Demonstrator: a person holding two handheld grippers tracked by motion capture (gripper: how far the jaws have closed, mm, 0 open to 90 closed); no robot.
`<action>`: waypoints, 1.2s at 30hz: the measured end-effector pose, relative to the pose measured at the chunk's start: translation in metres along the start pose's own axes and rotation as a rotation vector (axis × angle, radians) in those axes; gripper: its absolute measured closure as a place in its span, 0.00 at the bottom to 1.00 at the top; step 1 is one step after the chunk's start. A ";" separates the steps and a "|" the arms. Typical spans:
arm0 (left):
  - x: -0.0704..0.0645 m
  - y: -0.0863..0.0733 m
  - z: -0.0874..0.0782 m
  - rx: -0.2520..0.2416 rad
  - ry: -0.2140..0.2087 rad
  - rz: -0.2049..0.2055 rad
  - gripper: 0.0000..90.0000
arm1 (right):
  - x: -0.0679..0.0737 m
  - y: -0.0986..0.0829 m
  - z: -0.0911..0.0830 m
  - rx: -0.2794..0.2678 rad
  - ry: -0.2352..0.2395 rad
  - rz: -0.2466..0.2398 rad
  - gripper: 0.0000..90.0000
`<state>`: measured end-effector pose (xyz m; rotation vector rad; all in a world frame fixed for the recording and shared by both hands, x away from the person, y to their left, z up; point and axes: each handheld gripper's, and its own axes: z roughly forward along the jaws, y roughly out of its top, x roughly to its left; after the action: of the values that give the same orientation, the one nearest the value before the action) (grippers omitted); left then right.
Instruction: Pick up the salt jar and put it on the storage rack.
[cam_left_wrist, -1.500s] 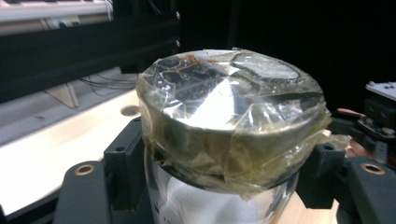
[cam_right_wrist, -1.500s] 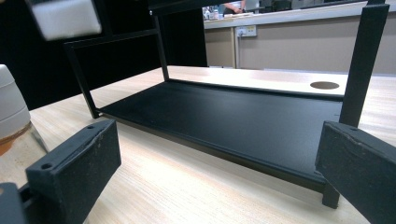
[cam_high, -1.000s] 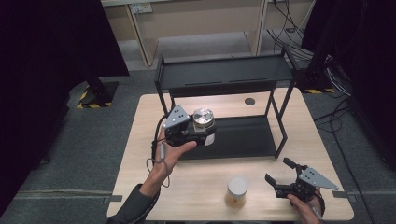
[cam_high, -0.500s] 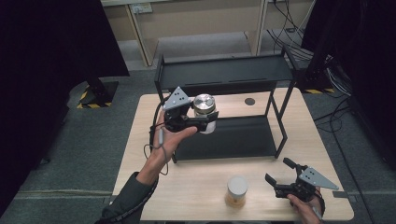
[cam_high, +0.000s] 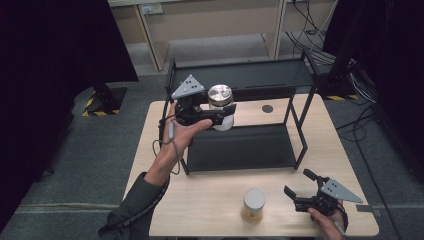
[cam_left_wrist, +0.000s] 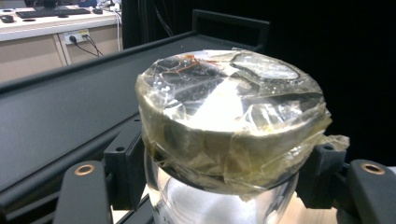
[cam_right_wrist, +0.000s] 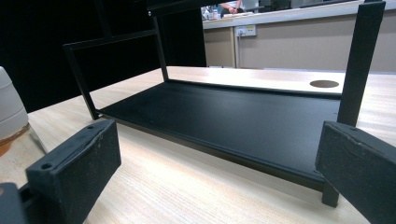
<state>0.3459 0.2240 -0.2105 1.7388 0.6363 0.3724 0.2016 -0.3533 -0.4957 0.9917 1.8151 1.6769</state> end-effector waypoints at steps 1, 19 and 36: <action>-0.001 0.004 0.000 0.008 0.009 -0.011 0.35 | 0.000 0.000 0.000 0.000 0.000 0.000 0.00; 0.002 0.051 0.005 -0.012 0.085 -0.035 0.35 | -0.001 0.000 0.000 -0.004 0.004 0.004 0.00; 0.016 0.066 0.027 -0.038 0.232 -0.073 0.35 | -0.002 0.000 0.000 -0.002 0.006 0.013 0.00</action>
<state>0.3876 0.2017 -0.1557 1.6445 0.8513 0.5361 0.2029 -0.3544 -0.4961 1.0009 1.8136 1.6912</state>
